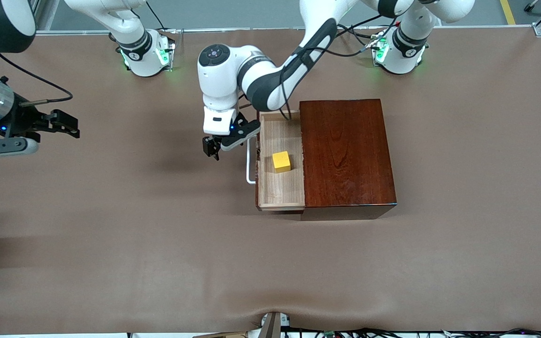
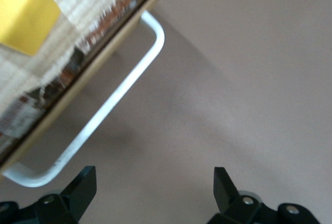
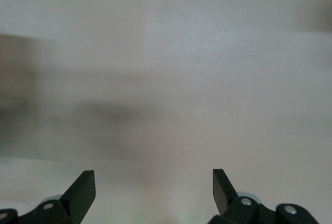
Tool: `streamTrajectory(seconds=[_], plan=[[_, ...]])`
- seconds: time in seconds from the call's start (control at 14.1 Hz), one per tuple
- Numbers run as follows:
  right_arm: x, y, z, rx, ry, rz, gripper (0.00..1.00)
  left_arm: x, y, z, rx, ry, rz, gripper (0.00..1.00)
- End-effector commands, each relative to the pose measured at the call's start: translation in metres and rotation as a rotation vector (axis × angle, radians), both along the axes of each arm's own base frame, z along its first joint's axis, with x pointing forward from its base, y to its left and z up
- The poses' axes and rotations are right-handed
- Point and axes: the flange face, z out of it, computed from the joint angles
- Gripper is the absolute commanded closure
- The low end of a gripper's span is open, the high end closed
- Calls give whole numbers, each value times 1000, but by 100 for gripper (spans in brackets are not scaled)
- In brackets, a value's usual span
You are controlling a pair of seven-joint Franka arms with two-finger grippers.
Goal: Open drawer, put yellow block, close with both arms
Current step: 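Move the left gripper to the drawer front while the right gripper withdraws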
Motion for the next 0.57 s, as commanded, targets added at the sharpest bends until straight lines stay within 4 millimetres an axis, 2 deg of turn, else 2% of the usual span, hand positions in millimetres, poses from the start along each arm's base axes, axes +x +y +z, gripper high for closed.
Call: streamTrajectory(seconds=[0.0,0.14,0.43,0.5], plan=[[-6,-14,22,-14,-10,-92,0,4,-6,-2,-6,-44,29,0],[-6,-19,23,-7,-11,-105,0,3,-5,-10,7,-39,35,0],[-9,-12,26,-6,-19,-90,0,8,8,-22,82,1,60,0],[-8,-16,26,-6,-28,-96,0,9,11,-24,96,8,64,0]])
